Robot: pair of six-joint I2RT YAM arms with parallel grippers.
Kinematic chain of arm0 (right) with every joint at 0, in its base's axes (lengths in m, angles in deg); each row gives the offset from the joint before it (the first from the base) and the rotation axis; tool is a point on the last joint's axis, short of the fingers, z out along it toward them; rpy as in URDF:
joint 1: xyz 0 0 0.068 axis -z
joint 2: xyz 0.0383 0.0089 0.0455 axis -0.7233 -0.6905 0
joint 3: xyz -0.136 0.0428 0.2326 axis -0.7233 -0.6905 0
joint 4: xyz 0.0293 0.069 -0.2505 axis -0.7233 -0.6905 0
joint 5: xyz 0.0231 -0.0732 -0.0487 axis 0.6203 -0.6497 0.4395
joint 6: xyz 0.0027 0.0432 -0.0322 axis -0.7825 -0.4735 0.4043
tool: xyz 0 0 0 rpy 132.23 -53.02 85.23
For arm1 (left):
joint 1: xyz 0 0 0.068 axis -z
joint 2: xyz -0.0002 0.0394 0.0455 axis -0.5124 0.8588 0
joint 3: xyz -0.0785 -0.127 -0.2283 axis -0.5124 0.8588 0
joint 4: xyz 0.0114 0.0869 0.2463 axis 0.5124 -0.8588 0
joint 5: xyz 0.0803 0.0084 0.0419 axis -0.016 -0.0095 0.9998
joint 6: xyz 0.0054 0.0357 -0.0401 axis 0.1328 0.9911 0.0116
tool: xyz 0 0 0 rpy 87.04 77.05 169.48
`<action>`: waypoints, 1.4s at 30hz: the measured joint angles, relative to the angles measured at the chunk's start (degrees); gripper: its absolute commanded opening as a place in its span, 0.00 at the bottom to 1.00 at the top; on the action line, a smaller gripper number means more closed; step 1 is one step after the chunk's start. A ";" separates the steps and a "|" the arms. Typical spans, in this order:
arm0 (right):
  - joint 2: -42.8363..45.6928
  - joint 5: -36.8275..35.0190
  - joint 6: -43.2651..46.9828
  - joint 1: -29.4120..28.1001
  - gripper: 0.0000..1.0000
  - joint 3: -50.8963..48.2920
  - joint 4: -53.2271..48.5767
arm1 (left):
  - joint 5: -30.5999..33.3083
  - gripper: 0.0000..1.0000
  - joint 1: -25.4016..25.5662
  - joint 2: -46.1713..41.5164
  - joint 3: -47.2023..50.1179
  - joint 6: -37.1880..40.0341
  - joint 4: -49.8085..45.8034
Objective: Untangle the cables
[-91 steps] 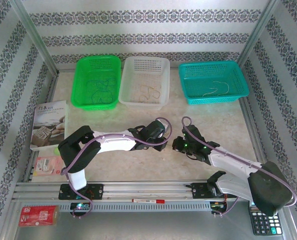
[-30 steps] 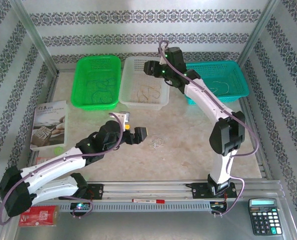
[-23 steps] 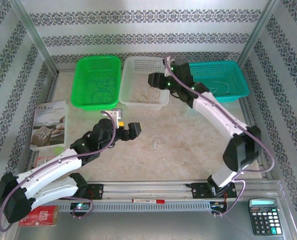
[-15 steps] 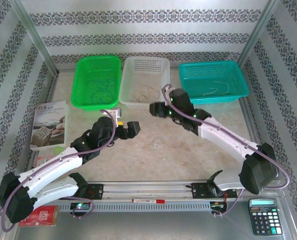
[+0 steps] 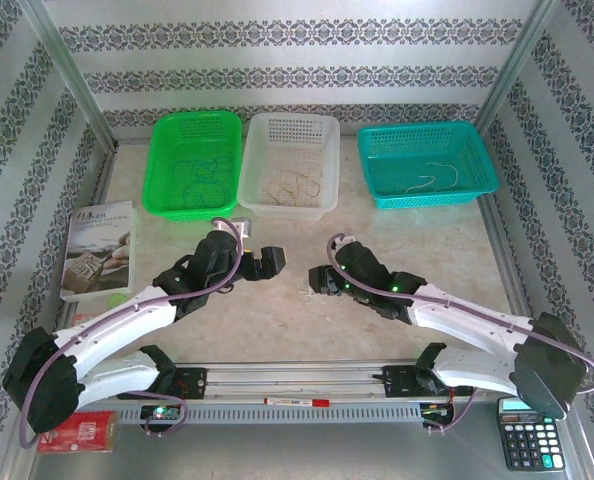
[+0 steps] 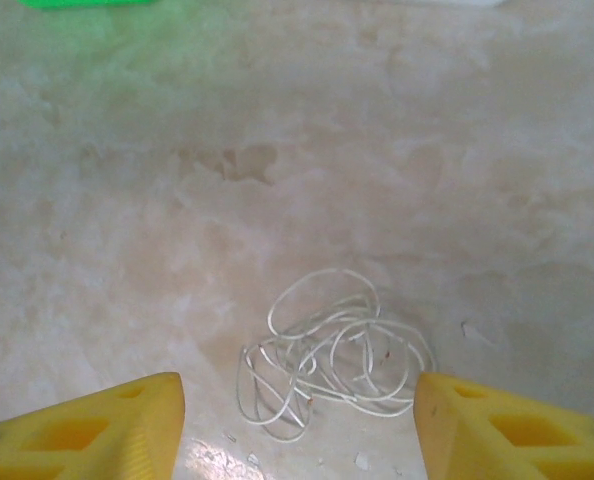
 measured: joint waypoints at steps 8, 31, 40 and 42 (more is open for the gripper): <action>-8.00 -0.09 -1.99 -0.57 0.47 -0.17 4.57 | -0.81 1.00 0.00 0.94 0.00 -0.44 0.00; -14.16 3.65 -4.98 -3.32 0.00 -1.66 10.78 | -1.20 1.00 -0.02 1.18 0.00 -0.59 0.00; 3.43 5.38 -1.29 1.70 0.00 6.40 4.13 | -1.22 1.00 -0.74 0.11 0.85 -0.59 0.72; 5.70 6.23 -1.01 3.15 0.00 7.30 3.63 | -1.25 1.00 -0.76 -0.48 1.40 -0.59 1.07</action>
